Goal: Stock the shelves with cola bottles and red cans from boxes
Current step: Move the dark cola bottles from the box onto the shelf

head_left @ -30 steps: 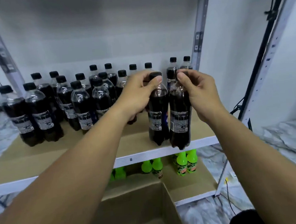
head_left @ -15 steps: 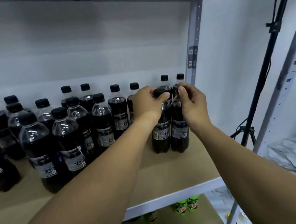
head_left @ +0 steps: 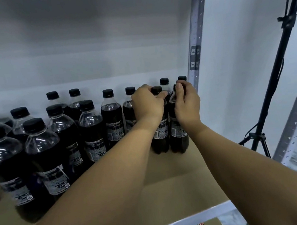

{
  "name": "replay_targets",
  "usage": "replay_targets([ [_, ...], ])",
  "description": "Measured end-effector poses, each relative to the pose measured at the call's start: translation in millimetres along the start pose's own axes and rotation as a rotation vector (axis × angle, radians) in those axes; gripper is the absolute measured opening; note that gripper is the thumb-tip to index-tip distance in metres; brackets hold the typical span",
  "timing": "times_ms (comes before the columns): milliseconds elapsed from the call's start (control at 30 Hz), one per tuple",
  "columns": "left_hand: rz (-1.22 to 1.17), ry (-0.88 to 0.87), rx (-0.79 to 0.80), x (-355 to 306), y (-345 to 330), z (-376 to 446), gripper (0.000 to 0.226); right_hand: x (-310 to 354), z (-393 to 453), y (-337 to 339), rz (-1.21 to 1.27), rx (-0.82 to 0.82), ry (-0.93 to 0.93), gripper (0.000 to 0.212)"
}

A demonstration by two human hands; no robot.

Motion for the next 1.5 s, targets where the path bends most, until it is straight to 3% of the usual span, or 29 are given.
replay_targets([
  [633, 0.053, 0.0, 0.056, 1, -5, 5, 0.037, -8, 12, -4, -0.032, 0.145, -0.037, 0.043],
  [800, -0.026, 0.035, 0.102, 10, -4, -10, 0.07, -1, -2, 1, -0.008, 0.211, -0.044, 0.057],
  [900, -0.093, 0.031, 0.096, 18, 6, -32, 0.07, 8, -20, 14, -0.096, 0.208, -0.027, 0.065],
  [1200, -0.308, 0.034, 0.192, 49, 52, -169, 0.032, 29, -163, 15, 0.116, 0.372, -0.116, 0.048],
  [1367, -0.43, 0.101, 0.225, 84, 80, -286, 0.029, 49, -272, -11, 0.301, 0.463, -0.183, 0.038],
  [1500, -0.349, 0.172, 0.369, 127, 103, -364, 0.028, 48, -360, -41, 0.365, 0.663, -0.273, 0.036],
])
Point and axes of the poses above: each hand's wrist, its own z-axis towards the middle knuckle, its own y-axis out of the back of the hand, x = y × z, the point moved 10 cm from there along z, towards the middle knuckle, and after that the axes turned 14 degrees about x, right-handed, at the moved point
